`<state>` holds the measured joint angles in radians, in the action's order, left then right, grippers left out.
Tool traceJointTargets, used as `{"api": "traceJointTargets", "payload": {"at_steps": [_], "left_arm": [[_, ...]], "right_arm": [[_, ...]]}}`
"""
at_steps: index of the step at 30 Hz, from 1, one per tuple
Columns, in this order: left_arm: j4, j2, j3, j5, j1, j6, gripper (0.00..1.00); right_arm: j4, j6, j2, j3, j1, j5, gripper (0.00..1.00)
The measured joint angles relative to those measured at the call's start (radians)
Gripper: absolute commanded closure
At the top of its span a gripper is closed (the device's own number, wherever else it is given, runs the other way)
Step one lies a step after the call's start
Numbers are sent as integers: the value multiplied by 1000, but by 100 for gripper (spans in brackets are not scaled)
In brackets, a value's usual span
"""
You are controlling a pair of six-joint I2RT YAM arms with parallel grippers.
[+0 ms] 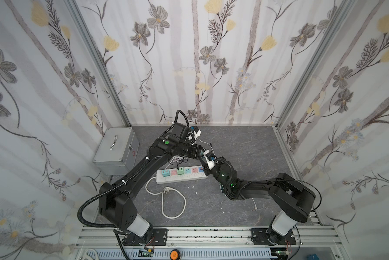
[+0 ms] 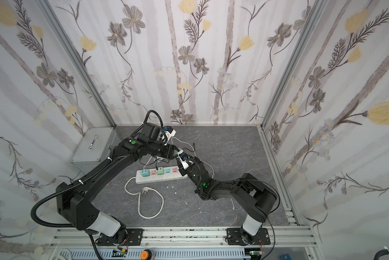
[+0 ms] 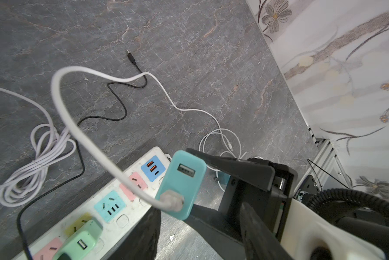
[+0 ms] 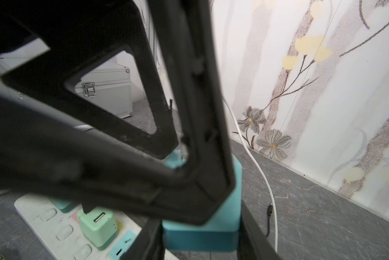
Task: Insert plugs into power strip
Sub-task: Insert the plug into the socket.
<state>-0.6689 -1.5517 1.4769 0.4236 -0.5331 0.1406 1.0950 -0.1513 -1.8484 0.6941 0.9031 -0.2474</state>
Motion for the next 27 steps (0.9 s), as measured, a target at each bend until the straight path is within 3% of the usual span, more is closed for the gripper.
{"api": "traceJointTargets", "payload": {"at_steps": [7, 12, 17, 21, 26, 27], "left_arm": [[14, -6, -2, 0, 27, -50, 50], [16, -7, -15, 114, 27, -134, 53], [-40, -33, 32, 133, 34, -258, 74], [-91, -50, 71, 134, 37, -344, 80], [-140, -69, 115, 141, 38, -387, 100], [-143, -71, 118, 141, 38, -392, 100]], "right_arm": [[48, -7, 0, -2, 15, 14, 71], [72, -7, -5, 9, 21, 29, 71], [85, -6, -10, 13, 24, 27, 70], [91, 0, -11, 14, 28, 30, 70], [116, -12, -18, 14, 30, 25, 68], [120, -14, -19, 14, 31, 23, 67]]}}
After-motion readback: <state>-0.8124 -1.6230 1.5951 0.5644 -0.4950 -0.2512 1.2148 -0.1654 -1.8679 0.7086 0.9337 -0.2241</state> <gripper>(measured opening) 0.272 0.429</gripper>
